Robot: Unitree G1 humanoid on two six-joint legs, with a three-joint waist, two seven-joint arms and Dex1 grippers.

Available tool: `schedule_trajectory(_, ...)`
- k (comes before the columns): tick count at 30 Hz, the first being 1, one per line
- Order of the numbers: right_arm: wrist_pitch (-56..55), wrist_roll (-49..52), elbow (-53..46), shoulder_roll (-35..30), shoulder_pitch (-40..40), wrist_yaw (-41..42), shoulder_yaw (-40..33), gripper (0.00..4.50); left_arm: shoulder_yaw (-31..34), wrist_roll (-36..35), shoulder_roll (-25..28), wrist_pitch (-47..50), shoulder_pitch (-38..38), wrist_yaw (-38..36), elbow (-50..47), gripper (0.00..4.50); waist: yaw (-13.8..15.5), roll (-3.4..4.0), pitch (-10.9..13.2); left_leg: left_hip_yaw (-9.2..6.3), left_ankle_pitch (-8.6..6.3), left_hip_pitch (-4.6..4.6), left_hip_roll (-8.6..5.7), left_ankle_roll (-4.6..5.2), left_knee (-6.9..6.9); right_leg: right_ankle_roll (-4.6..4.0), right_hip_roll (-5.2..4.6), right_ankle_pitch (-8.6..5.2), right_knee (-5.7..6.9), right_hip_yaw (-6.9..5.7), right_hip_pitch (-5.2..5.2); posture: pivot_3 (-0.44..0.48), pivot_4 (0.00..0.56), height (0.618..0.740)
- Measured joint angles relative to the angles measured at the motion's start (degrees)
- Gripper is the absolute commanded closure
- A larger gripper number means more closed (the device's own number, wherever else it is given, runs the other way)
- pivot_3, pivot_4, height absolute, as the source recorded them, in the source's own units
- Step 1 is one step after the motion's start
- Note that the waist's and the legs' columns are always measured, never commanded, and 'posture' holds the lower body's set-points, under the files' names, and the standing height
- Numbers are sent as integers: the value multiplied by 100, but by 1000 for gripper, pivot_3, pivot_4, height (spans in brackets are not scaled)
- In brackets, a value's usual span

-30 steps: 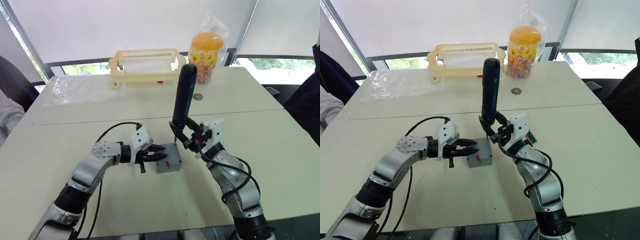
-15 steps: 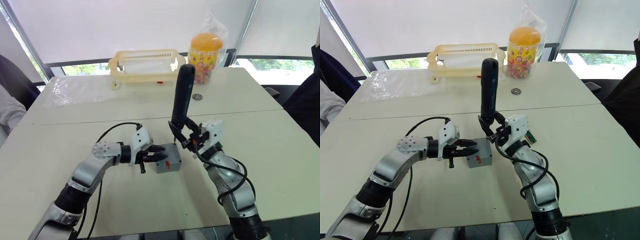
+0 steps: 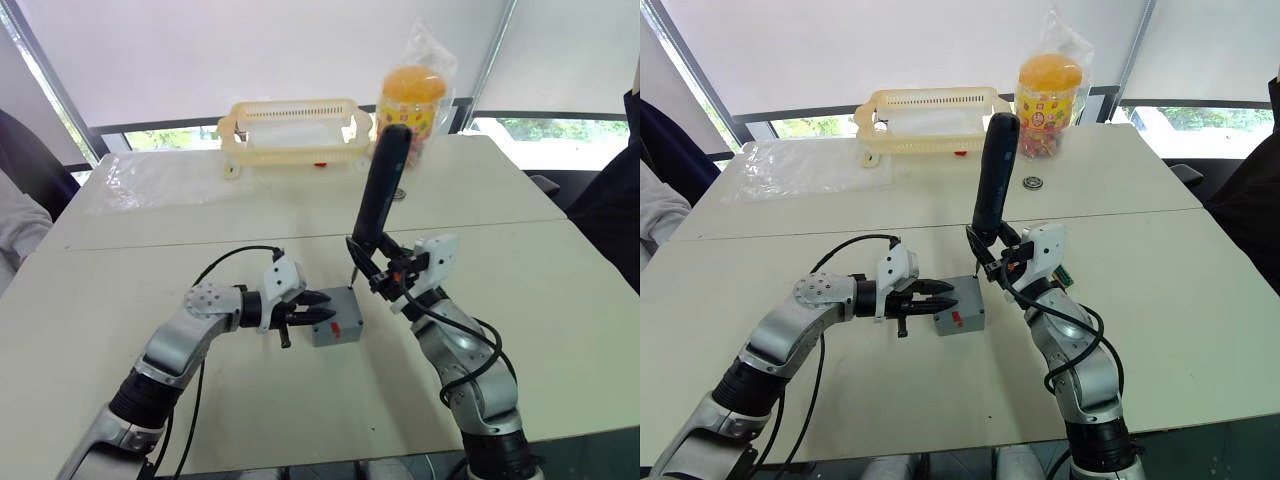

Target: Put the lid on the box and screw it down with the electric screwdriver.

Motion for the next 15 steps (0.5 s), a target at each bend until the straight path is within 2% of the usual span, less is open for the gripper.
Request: schedule_trajectory(15, 75, -11, -86, -5, 18, -3, 97, 2749, -1, 0, 0, 2, 28, -18, -32, 3255, -1, 0, 0, 0, 0, 0, 0, 0, 0, 0, 0, 0, -1, 0, 0, 0, 150, 740)
